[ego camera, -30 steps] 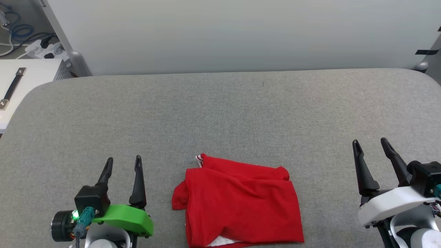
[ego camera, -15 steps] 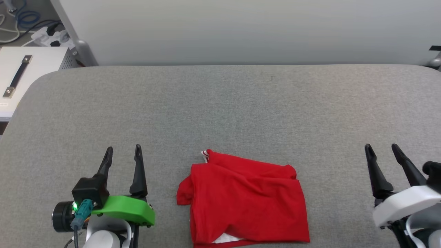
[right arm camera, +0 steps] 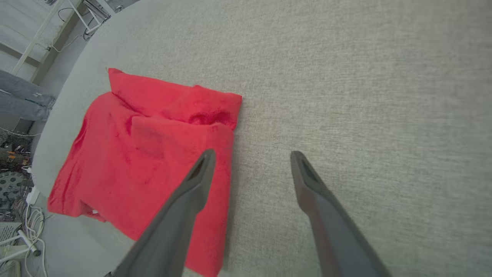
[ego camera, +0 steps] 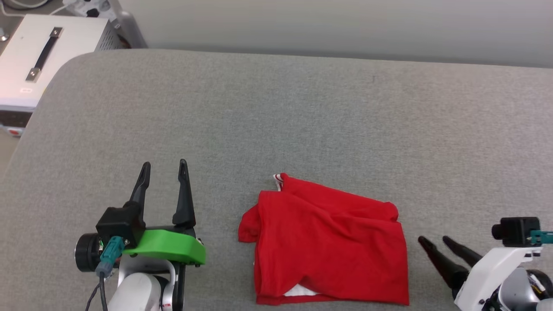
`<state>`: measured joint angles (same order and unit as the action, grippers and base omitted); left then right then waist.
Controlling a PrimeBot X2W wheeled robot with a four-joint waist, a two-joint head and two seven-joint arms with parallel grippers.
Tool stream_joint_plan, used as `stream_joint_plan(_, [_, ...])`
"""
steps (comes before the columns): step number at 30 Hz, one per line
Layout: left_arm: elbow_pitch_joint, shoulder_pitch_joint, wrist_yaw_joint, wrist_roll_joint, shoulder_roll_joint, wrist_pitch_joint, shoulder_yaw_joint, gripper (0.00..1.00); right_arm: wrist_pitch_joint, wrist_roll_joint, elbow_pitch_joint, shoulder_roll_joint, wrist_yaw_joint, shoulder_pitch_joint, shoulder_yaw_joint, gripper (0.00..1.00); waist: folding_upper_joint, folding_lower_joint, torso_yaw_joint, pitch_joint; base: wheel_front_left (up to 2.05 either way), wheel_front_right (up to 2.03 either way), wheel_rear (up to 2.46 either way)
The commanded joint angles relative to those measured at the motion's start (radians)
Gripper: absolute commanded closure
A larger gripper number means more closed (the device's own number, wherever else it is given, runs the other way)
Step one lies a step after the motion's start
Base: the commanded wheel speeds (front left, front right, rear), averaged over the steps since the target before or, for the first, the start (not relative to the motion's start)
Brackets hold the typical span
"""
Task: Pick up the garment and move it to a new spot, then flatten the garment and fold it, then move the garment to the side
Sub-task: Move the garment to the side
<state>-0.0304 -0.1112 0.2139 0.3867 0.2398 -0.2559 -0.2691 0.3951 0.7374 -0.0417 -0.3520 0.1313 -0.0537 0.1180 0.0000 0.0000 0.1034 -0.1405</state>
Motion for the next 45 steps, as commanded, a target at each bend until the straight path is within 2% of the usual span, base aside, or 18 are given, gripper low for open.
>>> stream_joint_plan(1, [-0.003,-0.023,-0.010,-0.014,-0.011,-0.006,0.009,0.00,0.008,0.027,0.004,-0.012,-0.001,0.003,0.022,0.00,0.0000,0.0000,0.029,-0.033,0.00,0.00,0.00])
stream_joint_plan(9, [-0.004,-0.045,-0.038,-0.050,-0.048,-0.006,0.032,0.00,0.018,0.134,0.060,-0.042,-0.001,0.063,0.137,0.00,0.0000,0.0000,0.058,-0.079,0.00,0.00,0.00])
stream_joint_plan(20, [-0.018,-0.046,-0.075,-0.083,-0.088,-0.006,0.060,0.00,0.096,0.187,0.199,-0.053,-0.001,0.101,0.235,0.00,0.0000,0.0000,0.065,-0.094,0.00,0.00,0.00])
stream_joint_plan(21, [-0.019,-0.047,-0.078,-0.086,-0.090,-0.006,0.062,0.00,0.099,0.189,0.202,-0.054,-0.001,0.104,0.239,0.23,0.0000,0.0000,0.064,-0.094,0.00,0.00,0.00])
stream_joint_plan(22, [-0.020,-0.047,-0.081,-0.089,-0.093,-0.006,0.065,0.00,0.099,0.190,0.206,-0.055,-0.001,0.107,0.242,0.61,0.0000,0.0000,0.064,-0.094,0.00,0.00,0.00])
stream_joint_plan(23, [-0.021,-0.047,-0.083,-0.091,-0.095,-0.006,0.068,0.00,0.099,0.191,0.209,-0.054,-0.001,0.109,0.244,0.76,0.0000,0.0000,0.064,-0.094,0.00,0.00,0.00])
stream_joint_plan(24, [-0.022,-0.047,-0.086,-0.094,-0.097,-0.006,0.071,0.00,0.098,0.192,0.211,-0.054,-0.001,0.112,0.247,1.00,0.0000,0.0000,0.063,-0.093,0.00,0.00,0.00])
stream_joint_plan(36, [-0.033,-0.034,-0.107,-0.120,-0.110,-0.006,0.105,0.00,0.057,0.184,0.197,-0.072,-0.001,0.154,0.250,1.00,0.0000,0.0000,0.049,-0.056,0.00,0.00,0.00])
stream_joint_plan(45, [-0.016,0.010,-0.117,-0.129,-0.099,-0.006,0.132,0.00,0.057,0.122,0.174,-0.116,-0.001,0.140,0.209,1.00,0.0000,0.0000,-0.031,-0.001,0.00,0.00,0.00])
